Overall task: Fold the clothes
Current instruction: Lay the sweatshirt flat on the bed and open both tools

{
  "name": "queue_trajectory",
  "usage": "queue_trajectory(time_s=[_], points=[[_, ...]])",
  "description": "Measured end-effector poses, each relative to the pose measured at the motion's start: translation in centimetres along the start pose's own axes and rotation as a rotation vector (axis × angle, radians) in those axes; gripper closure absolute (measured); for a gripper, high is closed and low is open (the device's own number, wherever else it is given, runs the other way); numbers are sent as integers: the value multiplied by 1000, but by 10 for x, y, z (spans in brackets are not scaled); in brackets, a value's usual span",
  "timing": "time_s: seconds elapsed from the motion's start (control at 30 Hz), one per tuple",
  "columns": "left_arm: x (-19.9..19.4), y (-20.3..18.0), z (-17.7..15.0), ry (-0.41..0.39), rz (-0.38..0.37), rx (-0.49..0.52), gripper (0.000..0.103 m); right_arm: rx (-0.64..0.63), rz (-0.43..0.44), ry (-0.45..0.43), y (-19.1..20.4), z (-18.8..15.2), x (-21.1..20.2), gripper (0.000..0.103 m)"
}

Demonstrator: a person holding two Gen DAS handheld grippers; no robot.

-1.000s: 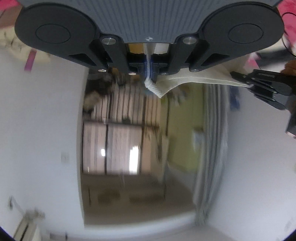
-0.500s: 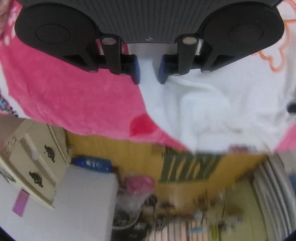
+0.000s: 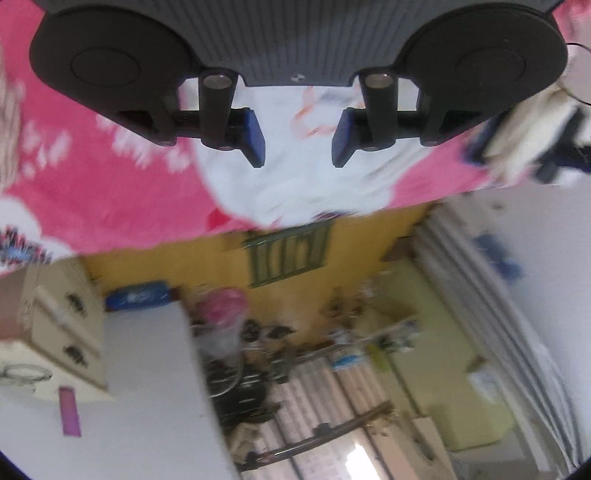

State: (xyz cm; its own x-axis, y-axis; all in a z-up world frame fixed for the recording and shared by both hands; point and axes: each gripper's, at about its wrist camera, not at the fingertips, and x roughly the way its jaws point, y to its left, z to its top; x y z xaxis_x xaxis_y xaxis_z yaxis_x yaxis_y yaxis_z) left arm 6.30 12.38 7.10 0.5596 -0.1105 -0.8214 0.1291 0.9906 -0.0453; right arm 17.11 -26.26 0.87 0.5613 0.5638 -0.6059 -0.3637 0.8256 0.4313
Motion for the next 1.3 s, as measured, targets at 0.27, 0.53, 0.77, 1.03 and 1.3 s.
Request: queue_trajectory(time_s=[0.27, 0.53, 0.77, 1.03, 1.3], points=[[79, -27, -109, 185, -56, 3, 28, 209, -175, 60, -47, -90, -42, 40], [143, -49, -136, 243, 134, 122, 79, 453, -287, 67, -100, -142, -40, 40], [86, -7, -104, -12, 663, 159, 98, 423, -272, 46, -106, -136, -30, 41], [104, -35, -122, 40, 734, 359, 64, 424, -183, 180, -108, -153, -6, 42], [75, -41, -116, -7, 551, 213, 57, 468, -121, 222, -109, -181, 8, 97]])
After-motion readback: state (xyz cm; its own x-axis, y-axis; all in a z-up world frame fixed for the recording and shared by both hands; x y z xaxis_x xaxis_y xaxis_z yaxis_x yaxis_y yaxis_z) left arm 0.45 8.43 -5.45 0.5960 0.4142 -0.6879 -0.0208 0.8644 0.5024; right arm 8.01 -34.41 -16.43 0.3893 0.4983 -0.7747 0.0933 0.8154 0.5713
